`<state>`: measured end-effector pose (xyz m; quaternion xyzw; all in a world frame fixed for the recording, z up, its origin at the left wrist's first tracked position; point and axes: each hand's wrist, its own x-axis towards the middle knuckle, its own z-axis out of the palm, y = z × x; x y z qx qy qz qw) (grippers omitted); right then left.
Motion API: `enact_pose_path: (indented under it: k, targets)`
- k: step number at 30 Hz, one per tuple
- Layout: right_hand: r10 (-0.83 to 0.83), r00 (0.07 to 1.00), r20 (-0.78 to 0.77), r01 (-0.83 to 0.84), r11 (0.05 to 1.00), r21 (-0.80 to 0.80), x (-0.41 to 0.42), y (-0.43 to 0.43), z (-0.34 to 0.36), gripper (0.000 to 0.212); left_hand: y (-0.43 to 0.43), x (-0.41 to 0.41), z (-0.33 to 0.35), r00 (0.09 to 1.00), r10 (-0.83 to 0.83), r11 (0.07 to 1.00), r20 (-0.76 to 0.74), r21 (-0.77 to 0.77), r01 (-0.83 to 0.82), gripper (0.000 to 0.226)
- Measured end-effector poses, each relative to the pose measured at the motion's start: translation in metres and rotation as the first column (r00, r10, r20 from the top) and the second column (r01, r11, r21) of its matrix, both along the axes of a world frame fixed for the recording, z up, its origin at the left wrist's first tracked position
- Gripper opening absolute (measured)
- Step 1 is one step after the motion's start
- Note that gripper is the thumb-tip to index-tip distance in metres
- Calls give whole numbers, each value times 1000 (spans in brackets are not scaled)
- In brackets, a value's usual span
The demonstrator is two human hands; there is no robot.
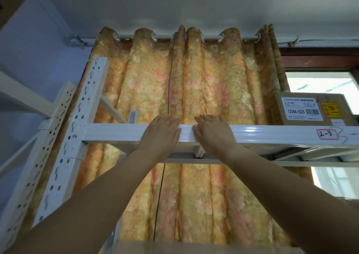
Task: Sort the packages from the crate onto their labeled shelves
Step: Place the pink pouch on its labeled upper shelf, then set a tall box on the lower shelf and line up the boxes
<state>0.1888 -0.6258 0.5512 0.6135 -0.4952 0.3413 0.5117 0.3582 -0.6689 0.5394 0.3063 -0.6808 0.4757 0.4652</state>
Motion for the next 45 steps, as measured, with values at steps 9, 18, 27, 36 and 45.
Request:
enact_pose_path:
  k: [9, 18, 27, 36, 45]
  targets:
    - [141, 927, -348, -200, 970, -139, 11, 18, -53, 43, 20, 49, -57, 993, 120, 990, -10, -70, -120, 48]
    - [228, 695, -682, -207, 972, 114, 33, 46, -140, 47, 130, 127, -179, 834, 531, 764, 149, 341, -548, 50]
    - [636, 439, -635, -606, 731, 313, 75, 108, -223, 51, 295, 157, -320, 693, 706, 521, 144, 558, -646, 43]
    - [924, 196, -327, -709, 364, 604, 185, 190, -397, 34, 464, 167, -496, 465, 880, 191, 95, 826, -530, 53]
    - [996, 66, 60, -518, -17, 855, 268, 263, -602, 29, 559, 180, -638, 251, 939, -169, 235, 951, -260, 56]
